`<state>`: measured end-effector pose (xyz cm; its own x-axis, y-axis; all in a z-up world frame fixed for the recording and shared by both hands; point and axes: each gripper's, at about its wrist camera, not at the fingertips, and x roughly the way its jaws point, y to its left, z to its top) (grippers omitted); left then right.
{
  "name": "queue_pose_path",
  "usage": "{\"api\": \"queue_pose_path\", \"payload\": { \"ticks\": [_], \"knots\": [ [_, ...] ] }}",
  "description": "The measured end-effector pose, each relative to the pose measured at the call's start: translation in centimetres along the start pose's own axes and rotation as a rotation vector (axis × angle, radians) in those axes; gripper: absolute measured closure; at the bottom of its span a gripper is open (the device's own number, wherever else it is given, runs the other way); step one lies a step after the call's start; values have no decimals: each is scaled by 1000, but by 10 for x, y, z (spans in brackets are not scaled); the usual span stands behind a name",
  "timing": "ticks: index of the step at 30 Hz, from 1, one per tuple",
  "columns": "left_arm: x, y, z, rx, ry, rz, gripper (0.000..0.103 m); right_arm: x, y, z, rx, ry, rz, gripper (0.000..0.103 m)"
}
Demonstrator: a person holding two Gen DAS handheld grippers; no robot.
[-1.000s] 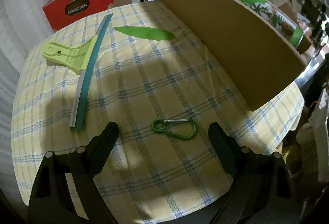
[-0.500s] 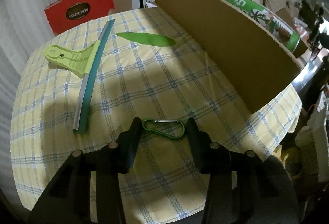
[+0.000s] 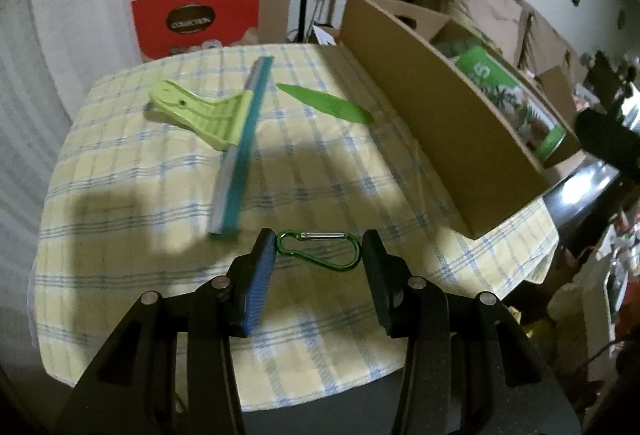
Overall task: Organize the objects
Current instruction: 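Close the right gripper on the green leaf-shaped piece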
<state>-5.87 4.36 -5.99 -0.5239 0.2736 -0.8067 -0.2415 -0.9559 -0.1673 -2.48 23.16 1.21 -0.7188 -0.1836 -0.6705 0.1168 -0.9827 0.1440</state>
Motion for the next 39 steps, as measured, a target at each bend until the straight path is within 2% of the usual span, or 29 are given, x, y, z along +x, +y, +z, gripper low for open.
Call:
{"api": "queue_pose_path", "payload": {
  "ticks": [4,6,8,15,23,33,39],
  "knots": [
    [-16,11,2,-25,-19,-1,62,17,16,16,-57,39,31,31],
    [-24,17,3,-38,-30,-1,62,29,23,28,-78,61,62,43],
    [-31,24,4,-51,-39,-2,62,42,29,38,-88,77,78,46],
    [-43,44,5,-88,-53,5,62,108,46,70,-151,179,80,48],
    [-45,59,4,-117,-62,-18,62,177,56,80,-247,340,63,51],
    [-42,72,1,-144,-61,-50,62,229,56,75,-312,487,30,51],
    [-40,74,-2,-149,-57,-64,62,245,59,74,-360,518,5,52]
  ]
}}
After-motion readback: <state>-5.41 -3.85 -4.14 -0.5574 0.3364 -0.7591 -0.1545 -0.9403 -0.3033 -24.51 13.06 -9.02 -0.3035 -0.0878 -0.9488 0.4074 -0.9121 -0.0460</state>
